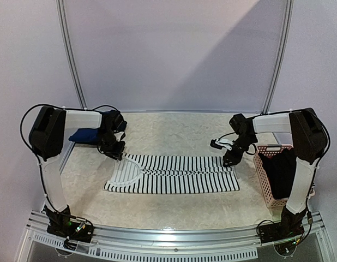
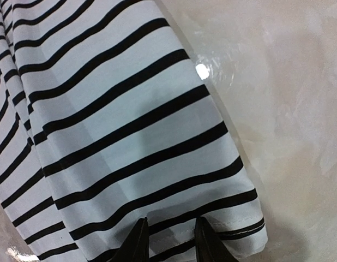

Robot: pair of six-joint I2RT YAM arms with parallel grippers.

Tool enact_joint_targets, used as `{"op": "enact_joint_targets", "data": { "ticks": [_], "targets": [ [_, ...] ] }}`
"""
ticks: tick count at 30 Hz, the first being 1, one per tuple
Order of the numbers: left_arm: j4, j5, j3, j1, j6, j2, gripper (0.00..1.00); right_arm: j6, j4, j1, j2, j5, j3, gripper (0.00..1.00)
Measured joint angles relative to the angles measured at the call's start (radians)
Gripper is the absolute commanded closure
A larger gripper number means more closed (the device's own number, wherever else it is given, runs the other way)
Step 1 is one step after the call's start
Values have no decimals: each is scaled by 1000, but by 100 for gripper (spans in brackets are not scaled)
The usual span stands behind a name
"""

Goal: Fold and stack the mixed laundry pile
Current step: Rotate the rectangle-folded tank top at the center of the board.

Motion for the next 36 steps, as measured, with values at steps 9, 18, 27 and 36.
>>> {"op": "enact_joint_targets", "data": {
  "ticks": [9, 18, 27, 36],
  "targets": [
    [-75, -23, 417, 0, 48, 247, 78, -34, -194, 21, -114, 70, -85, 68],
    [-155, -111, 489, -53, 47, 159, 73, -37, -277, -4, -196, 97, 80, 60],
    [22, -87, 23, -350, -166, -320, 72, -23, -219, -4, 34, 116, 169, 59],
    [193, -102, -367, -466, -432, -420, 71, -8, -224, -18, 93, 126, 163, 92]
  ]
}}
